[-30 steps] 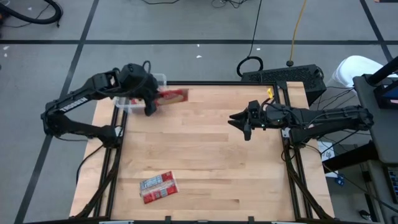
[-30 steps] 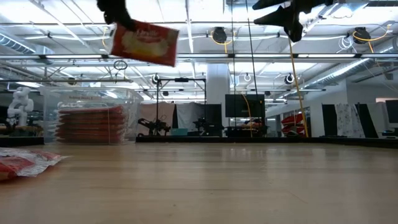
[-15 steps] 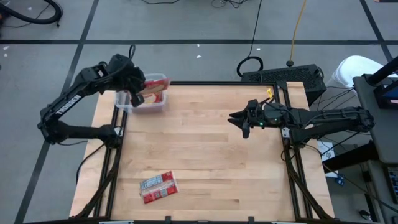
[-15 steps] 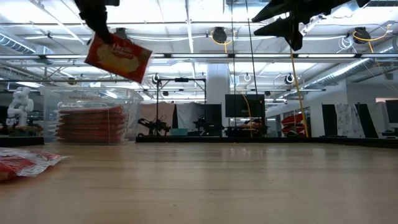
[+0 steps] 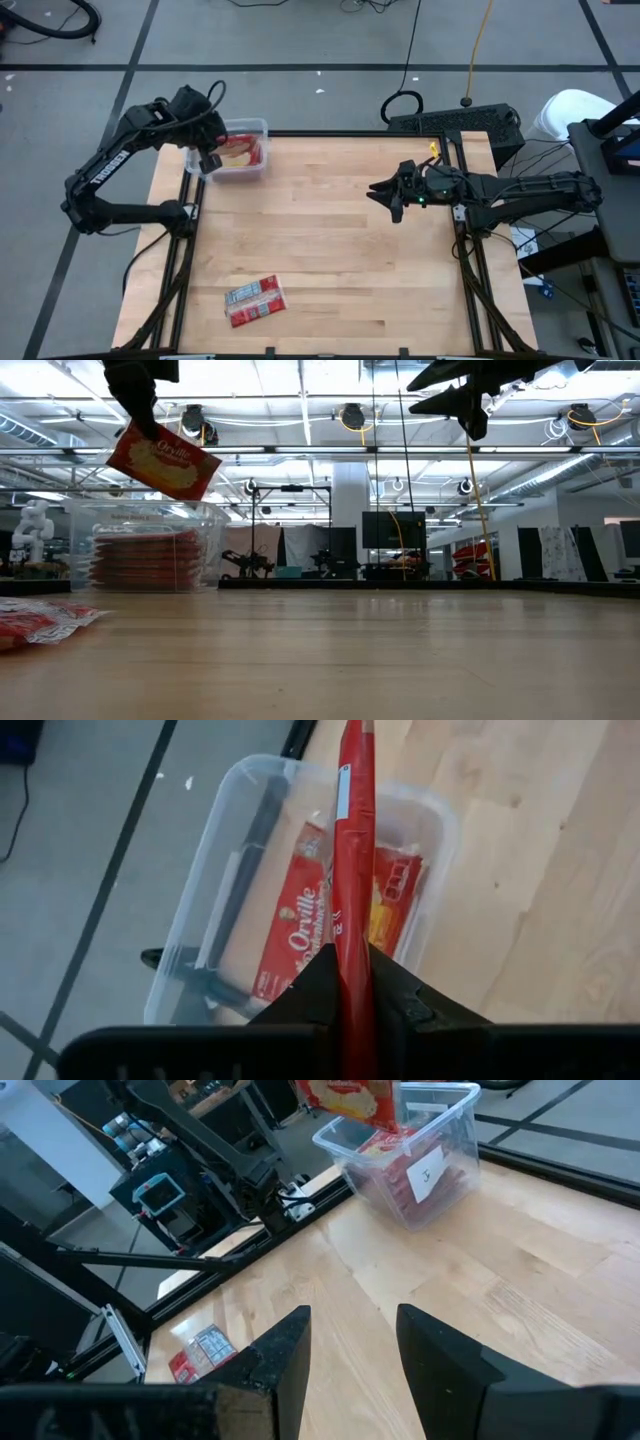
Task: Sort popcorn bags into baskets
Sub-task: Put the popcorn pack into the transparent bin
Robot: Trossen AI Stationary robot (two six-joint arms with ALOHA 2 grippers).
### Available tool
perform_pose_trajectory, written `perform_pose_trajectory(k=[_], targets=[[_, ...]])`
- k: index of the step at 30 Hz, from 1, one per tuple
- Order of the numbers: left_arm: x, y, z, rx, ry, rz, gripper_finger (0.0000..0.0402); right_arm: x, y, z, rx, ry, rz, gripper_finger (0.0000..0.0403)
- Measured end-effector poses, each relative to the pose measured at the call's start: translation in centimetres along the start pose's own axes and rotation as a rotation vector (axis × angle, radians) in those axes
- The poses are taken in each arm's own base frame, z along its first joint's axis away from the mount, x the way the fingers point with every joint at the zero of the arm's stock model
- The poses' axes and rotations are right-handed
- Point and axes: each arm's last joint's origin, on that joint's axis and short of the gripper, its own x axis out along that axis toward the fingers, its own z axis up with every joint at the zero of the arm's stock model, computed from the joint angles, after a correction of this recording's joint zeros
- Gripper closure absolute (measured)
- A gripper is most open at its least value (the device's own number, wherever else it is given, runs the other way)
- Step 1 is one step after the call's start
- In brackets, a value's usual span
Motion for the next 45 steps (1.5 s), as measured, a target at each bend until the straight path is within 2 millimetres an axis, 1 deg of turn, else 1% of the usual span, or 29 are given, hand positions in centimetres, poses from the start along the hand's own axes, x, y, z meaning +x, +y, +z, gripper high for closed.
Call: perform_pose_trajectory(k=[3,5,8,10,12,16,20,22,25,28,32,35,38,45], targets=[[0.0,0.3,-0.4,-0.018,0.022,-0.016,0.0381,0.0,0.0,0.0,0.0,0.0,0.0,0.0259],[0.0,0.6,-0.7,-0.043,0.023,-0.028,0.0381,0.0,0.0,0.0,0.0,0.001,0.0,0.0259],[0.2,1.0,-0.9,-0.077,0.019,-0.042,0.0369,0.0,0.0,0.0,0.0,0.001,0.001,0.0259],[0.8,1.2,-1.2,-0.086,0.03,-0.06,0.0359,0.0,0.0,0.0,0.0,0.001,0.001,0.0259],[1.4,1.3,-1.5,-0.086,0.039,-0.064,0.0357,0.0,0.0,0.0,0.0,0.001,0.001,0.0259],[2.5,1.8,-1.9,-0.099,0.034,-0.078,0.0372,0.0,0.0,0.0,0.0,0.001,0.001,0.0259],[2.8,2.2,-1.9,-0.123,-0.018,-0.109,0.0381,0.0,0.0,0.0,0.0,0.001,0.001,0.0259],[2.8,2.4,-1.9,-0.136,-0.046,-0.13,0.0376,0.0,0.0,0.0,0.0,0.001,0.001,0.0259],[3.1,2.6,-2.3,-0.145,-0.056,-0.161,0.0357,0.0,0.0,0.0,-0.001,0.001,0.001,0.0259],[3.8,2.5,-2.8,-0.165,-0.034,-0.181,0.0345,0.0,0.0,0.0,-0.01,0.001,0.001,0.0259],[4.9,2.4,-3.4,-0.197,0.004,-0.199,0.0342,0.0,0.0,0.0,-0.02,0.001,0.001,0.0259],[5.5,2.2,-3.7,-0.211,0.039,-0.193,0.0341,0.0,0.0,0.0,-0.021,0.001,0.0,0.0259],[5.8,2.2,-4.0,-0.205,0.094,-0.131,0.034,0.0,0.0,0.0,-0.025,0.0,-0.002,0.0259],[5.9,2.4,-4.2,-0.196,0.143,-0.061,0.0339,0.1,-0.5,0.3,-0.019,-0.013,-0.025,0.0259]])
